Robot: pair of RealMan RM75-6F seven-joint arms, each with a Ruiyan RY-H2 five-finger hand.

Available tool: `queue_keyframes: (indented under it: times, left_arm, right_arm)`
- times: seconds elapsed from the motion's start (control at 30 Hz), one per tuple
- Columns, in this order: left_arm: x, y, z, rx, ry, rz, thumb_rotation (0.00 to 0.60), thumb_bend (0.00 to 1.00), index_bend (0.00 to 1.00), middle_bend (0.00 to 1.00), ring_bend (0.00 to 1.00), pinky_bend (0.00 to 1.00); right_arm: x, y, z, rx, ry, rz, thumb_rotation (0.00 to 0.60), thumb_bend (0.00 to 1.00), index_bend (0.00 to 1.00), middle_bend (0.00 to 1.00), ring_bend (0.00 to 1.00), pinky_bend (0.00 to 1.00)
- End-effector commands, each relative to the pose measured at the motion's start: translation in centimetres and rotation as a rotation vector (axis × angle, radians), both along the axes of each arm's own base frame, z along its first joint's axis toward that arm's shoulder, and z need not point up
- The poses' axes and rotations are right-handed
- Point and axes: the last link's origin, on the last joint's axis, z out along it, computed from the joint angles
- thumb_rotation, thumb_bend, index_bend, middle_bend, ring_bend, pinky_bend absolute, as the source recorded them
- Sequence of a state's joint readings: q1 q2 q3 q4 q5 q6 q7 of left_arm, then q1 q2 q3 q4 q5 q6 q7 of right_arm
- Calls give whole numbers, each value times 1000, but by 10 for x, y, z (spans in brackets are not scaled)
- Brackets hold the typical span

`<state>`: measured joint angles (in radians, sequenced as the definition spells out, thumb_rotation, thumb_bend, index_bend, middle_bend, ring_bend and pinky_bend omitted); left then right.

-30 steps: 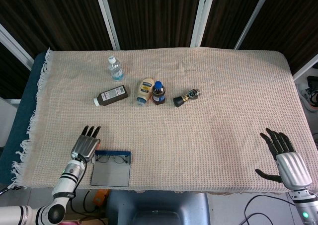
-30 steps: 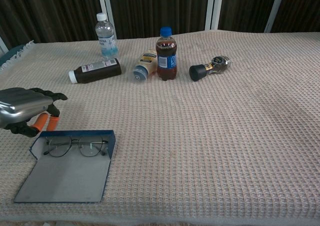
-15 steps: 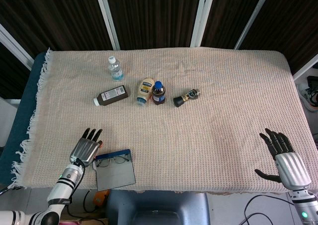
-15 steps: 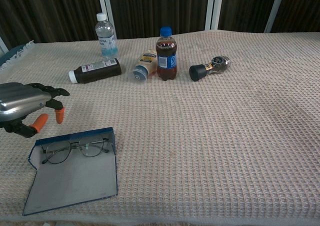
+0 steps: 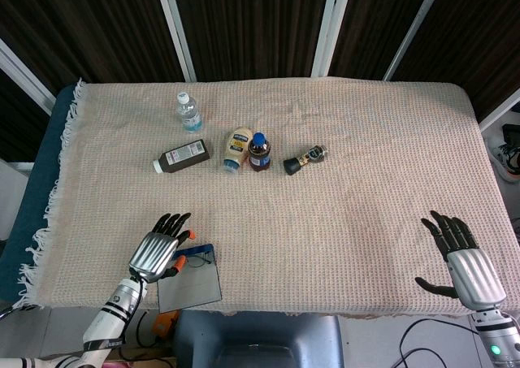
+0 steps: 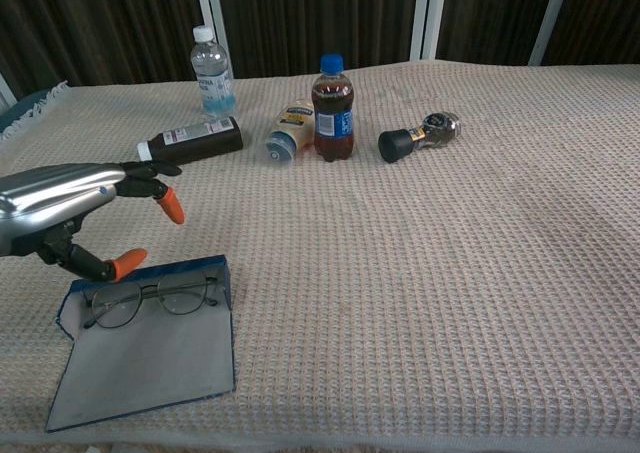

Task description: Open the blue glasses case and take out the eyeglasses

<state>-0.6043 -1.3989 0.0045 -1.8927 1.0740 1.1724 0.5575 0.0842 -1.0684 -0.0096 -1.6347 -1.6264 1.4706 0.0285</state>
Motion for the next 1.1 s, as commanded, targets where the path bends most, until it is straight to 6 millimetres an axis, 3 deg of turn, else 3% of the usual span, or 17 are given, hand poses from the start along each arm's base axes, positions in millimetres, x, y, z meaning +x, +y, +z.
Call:
queue_keyframes:
  times: [0.03, 0.4, 1.1]
  left_arm:
    - [1, -4, -5, -3, 11, 14, 600, 442, 291, 0, 0, 0]
    - [-3, -8, -41, 74, 94, 8, 600, 457, 309, 0, 0, 0]
    - [-8, 1, -46, 68, 95, 42, 600, 460, 377, 0, 0, 0]
  right_arm:
    - [0, 0, 0, 1, 0, 0, 600, 186, 0, 0, 0, 0]
    - [-1, 0, 5, 3, -21, 3, 600, 187, 0, 0, 0, 0]
    - [-1, 0, 4, 2, -17, 1, 600, 187, 0, 0, 0, 0]
